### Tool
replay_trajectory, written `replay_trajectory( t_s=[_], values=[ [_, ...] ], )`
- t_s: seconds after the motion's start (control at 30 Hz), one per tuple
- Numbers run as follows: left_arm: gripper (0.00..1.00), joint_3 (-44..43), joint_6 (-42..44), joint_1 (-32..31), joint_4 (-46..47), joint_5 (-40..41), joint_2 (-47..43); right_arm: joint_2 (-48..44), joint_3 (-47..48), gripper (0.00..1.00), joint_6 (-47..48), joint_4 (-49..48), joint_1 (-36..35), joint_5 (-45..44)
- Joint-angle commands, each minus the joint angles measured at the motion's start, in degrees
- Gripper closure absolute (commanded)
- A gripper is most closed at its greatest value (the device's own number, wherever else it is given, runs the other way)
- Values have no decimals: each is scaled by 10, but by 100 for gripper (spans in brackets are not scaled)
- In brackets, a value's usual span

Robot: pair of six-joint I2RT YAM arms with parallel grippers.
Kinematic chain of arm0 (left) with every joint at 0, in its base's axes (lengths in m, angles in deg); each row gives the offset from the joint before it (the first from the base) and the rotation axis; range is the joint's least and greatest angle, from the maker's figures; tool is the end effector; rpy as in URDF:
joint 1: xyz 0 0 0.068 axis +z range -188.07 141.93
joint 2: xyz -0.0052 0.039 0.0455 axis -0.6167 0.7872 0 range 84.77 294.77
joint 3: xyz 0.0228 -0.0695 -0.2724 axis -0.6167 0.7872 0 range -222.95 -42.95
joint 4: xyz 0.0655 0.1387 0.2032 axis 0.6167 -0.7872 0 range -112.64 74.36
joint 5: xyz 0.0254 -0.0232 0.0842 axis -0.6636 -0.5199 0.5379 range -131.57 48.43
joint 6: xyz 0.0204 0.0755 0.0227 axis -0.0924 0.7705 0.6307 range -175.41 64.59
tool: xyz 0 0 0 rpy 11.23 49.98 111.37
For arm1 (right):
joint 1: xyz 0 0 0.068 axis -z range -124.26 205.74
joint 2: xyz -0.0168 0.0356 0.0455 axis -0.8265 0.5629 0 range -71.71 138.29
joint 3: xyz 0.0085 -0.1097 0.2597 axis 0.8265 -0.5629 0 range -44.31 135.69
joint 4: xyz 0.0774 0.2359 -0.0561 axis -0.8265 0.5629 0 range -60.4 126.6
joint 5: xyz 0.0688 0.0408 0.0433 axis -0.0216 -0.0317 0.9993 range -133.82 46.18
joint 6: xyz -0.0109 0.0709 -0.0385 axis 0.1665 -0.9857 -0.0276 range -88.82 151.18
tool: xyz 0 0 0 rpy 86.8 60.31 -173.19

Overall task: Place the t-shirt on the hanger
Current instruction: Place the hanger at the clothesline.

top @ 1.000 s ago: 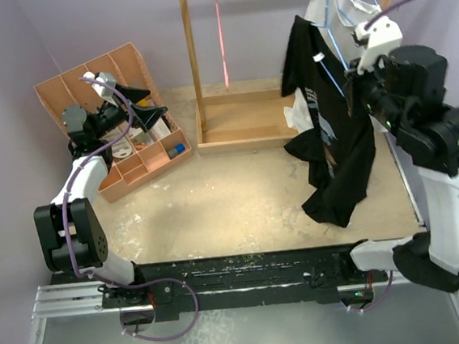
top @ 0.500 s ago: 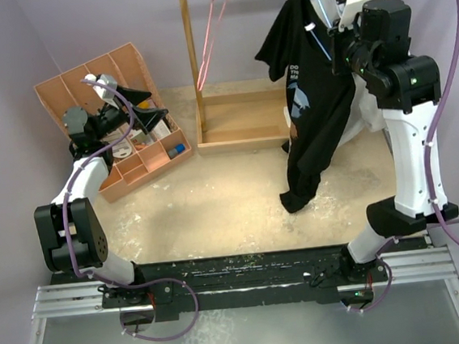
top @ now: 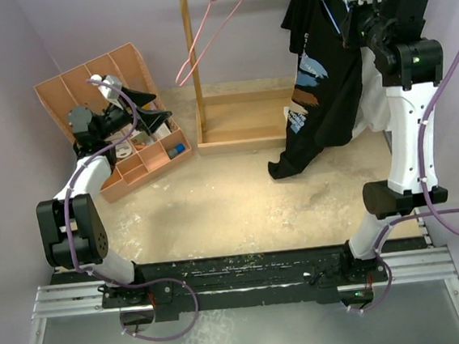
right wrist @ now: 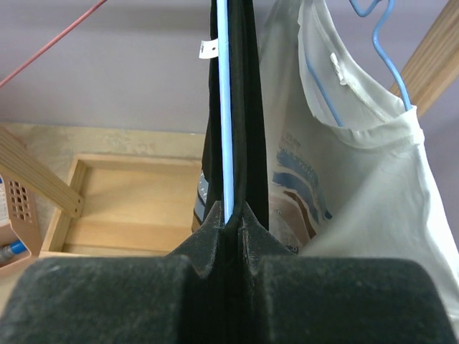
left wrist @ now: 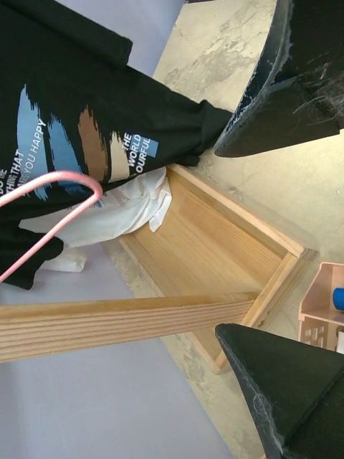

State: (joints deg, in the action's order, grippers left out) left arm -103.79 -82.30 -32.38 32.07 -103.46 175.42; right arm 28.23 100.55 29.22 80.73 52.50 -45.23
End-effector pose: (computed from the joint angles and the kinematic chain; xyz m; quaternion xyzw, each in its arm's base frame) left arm 0.3656 -0.0261 0.3538 0.2574 0.6011 -0.4250 0.6259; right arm 0.3364 0.0174 0.5775 -0.0002 0.7444 0.0212 0.6674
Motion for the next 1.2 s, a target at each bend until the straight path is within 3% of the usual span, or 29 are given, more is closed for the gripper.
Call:
replay_trajectory(
  t_s=[0.0, 0.37, 0.87, 0.9, 0.97, 1.07, 1.17],
  values=[
    [0, 2, 8, -6, 29, -8, 4, -3, -2, 100, -16, -94, 11, 34],
    [0, 2, 11, -14, 26, -9, 10, 20, -52, 100, -18, -141, 37, 59],
    [0, 21, 31, -18, 0, -1, 0, -48, -271, 100, -31, -236, 46, 58],
    [0, 24, 31, -19, -1, 1, 0, -53, -278, 96, -32, -241, 46, 57],
    [0, 29, 32, -19, 0, 2, 0, -68, -294, 71, -34, -253, 46, 58],
    [0, 35, 33, -20, 1, 4, 0, -104, -329, 43, -34, -277, 46, 59],
    [0, 41, 36, -22, -1, 9, -1, -150, -364, 26, -27, -298, 46, 59]
  ],
)
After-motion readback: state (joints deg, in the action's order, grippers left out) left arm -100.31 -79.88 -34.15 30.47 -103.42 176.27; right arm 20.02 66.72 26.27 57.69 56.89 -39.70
